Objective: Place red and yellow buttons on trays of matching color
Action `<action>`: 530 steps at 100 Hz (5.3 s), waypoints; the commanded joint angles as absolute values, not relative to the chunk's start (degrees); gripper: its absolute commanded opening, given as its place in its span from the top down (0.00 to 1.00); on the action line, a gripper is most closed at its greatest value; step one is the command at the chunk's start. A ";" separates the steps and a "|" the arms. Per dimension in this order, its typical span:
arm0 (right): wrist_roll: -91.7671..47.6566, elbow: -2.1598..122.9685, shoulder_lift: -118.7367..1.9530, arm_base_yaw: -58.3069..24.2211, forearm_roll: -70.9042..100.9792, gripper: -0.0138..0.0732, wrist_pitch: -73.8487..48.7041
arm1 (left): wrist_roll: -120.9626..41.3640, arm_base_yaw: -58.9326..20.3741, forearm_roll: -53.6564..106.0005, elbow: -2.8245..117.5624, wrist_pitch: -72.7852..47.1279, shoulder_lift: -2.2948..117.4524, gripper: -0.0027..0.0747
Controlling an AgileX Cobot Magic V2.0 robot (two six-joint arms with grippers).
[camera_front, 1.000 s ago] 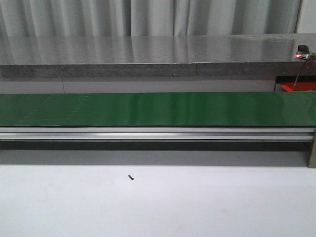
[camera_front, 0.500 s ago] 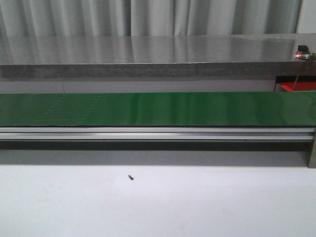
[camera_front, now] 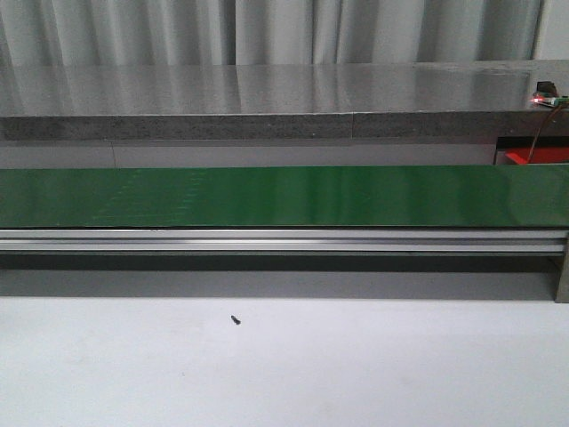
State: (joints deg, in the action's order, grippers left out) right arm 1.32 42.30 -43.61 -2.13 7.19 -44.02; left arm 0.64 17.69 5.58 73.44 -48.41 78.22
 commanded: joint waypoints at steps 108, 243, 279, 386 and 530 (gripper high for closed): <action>0.95 43.75 -43.29 -2.06 6.80 0.96 -40.98 | 5.39 20.08 8.21 98.39 -47.09 115.24 0.24; 0.95 43.75 -43.29 -2.07 6.80 0.96 -40.88 | 5.57 20.58 8.21 98.53 -44.79 117.81 0.77; 0.95 43.75 -43.29 -2.07 6.80 0.96 -40.82 | 5.57 20.58 7.18 98.53 -47.07 111.43 0.77; 0.95 43.75 -43.29 -2.07 6.80 0.96 -40.82 | 0.48 11.28 6.12 88.20 -49.45 101.36 0.77; 0.95 43.75 -43.29 -2.07 6.80 0.96 -40.82 | -5.61 26.11 7.67 88.20 -44.57 100.17 0.16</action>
